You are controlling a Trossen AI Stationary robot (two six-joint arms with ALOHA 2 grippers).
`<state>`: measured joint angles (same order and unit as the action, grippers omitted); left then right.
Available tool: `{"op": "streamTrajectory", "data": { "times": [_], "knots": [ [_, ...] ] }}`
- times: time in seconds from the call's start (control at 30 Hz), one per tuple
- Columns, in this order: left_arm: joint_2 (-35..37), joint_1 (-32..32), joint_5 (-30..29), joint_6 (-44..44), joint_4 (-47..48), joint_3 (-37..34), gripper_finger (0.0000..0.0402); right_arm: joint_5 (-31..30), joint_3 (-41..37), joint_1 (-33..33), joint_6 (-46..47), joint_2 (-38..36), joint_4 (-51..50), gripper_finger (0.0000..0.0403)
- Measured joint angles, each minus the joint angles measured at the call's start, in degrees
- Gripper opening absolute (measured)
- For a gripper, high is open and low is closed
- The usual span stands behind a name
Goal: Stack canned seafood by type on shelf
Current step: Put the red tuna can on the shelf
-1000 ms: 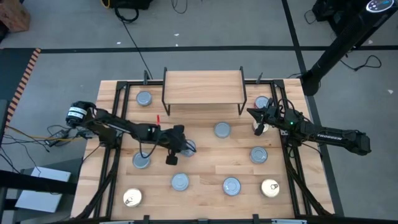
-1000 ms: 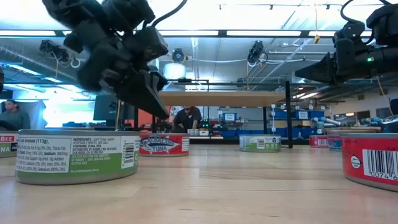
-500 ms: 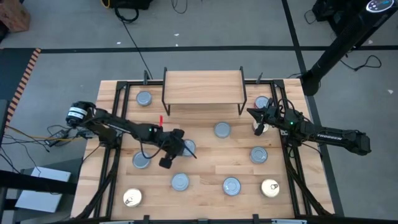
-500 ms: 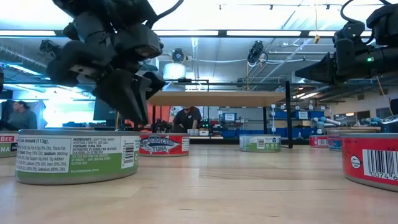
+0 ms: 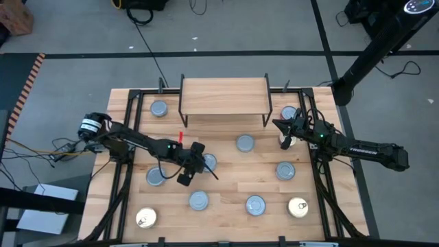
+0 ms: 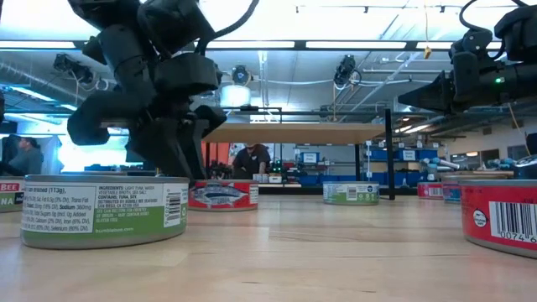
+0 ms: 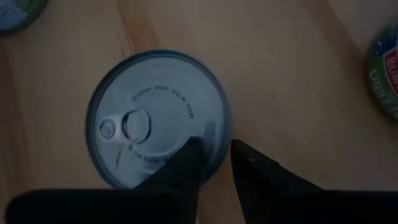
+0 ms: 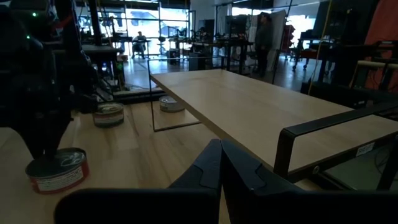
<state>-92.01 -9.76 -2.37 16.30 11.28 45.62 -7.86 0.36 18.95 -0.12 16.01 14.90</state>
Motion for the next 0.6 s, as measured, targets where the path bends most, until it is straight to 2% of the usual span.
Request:
{"op": "streamTrajectory", "data": {
  "times": [0.1, 0.23, 0.33, 0.47, 0.6],
  "knots": [
    [-1.01, -0.64, -0.50, 1.55, -0.49, 0.09, 0.0094, 0.01, 0.00, 0.01, 0.00, 0.00, -0.01, 0.0019],
    [-1.14, -1.60, -4.32, 1.71, -2.00, -0.06, 0.0089, 0.00, 0.00, 0.01, 0.00, 0.00, -0.01, 0.0019],
    [-1.18, -2.04, -6.67, 2.22, -2.12, -0.10, 0.0066, 0.00, 0.01, 0.01, 0.00, 0.00, -0.01, 0.0019],
    [-1.18, -2.03, -7.24, 2.33, -2.47, -0.13, 0.0013, 0.02, 0.00, 0.01, 0.00, 0.00, -0.01, 0.0019],
    [-1.25, -1.88, -7.33, 1.51, -2.75, 0.11, 0.0005, 0.02, 0.02, 0.00, 0.00, 0.00, -0.01, 0.0019]
  ]
}}
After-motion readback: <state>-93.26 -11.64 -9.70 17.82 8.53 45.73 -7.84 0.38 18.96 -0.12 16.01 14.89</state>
